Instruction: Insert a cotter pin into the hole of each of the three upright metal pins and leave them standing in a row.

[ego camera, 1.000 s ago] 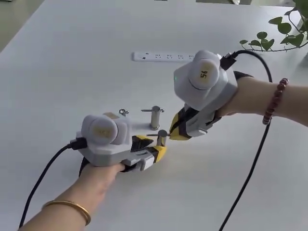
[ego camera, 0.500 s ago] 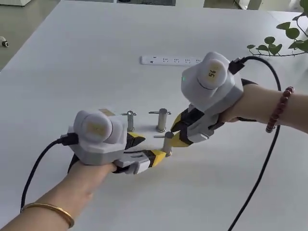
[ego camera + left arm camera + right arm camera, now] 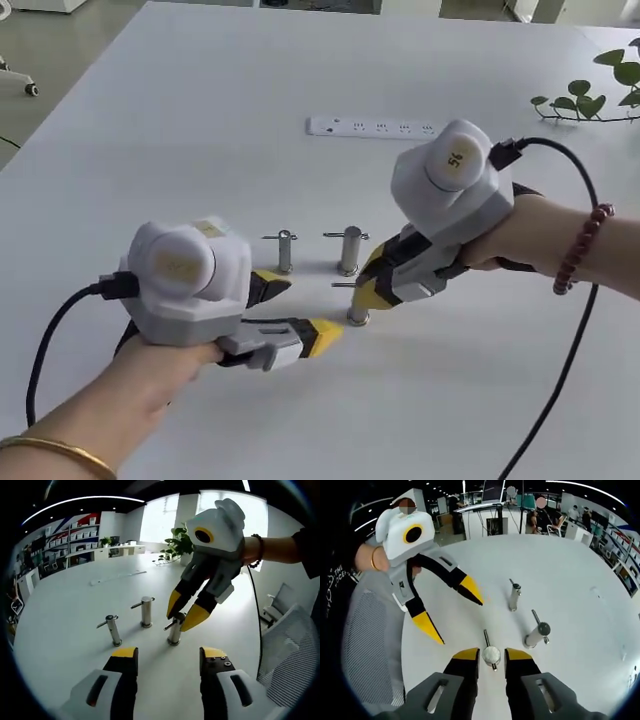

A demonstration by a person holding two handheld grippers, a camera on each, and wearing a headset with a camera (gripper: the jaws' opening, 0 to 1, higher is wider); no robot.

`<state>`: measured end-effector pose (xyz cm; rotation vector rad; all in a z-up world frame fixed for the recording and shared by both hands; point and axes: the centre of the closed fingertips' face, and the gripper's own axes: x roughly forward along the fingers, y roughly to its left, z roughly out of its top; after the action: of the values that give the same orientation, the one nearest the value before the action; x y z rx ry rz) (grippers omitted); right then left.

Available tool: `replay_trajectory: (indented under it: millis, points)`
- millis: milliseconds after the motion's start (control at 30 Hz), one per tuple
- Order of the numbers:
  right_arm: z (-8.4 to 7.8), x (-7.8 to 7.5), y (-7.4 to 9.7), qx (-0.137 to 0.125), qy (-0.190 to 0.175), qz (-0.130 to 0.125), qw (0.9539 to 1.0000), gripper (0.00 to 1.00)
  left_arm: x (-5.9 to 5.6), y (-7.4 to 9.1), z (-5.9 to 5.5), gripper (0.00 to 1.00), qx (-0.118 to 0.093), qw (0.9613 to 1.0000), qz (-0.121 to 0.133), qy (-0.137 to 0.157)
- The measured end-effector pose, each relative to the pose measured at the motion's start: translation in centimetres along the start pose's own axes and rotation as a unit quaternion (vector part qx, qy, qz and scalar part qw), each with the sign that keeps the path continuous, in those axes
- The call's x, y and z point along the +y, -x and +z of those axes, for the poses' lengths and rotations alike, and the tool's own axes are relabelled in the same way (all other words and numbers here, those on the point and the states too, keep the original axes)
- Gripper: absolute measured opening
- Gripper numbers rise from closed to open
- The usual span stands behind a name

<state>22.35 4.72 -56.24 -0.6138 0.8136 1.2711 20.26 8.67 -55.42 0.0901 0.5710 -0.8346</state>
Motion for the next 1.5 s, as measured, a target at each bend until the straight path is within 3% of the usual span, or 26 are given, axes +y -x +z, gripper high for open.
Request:
replay_trajectory:
  millis: [733,1167,1500]
  points:
    - [0.3,0.3,-0.6,-0.006,0.02,0.002,0.9998,0.09,1.1,3.3,0.2,0.53,-0.017,0.9987,0.049,0.0]
    - [0.0,0.0,-0.6,-0.005,0.043,0.005,0.999,0.08,1.6,4.0,0.0,0.53,-0.018,0.9978,0.064,-0.003]
    - [-1.1,-1.3,0.6,0.0,0.047,-0.006,0.9989,0.08,1.9,4.2,0.0,0.53,-0.02,0.9973,0.071,0.001]
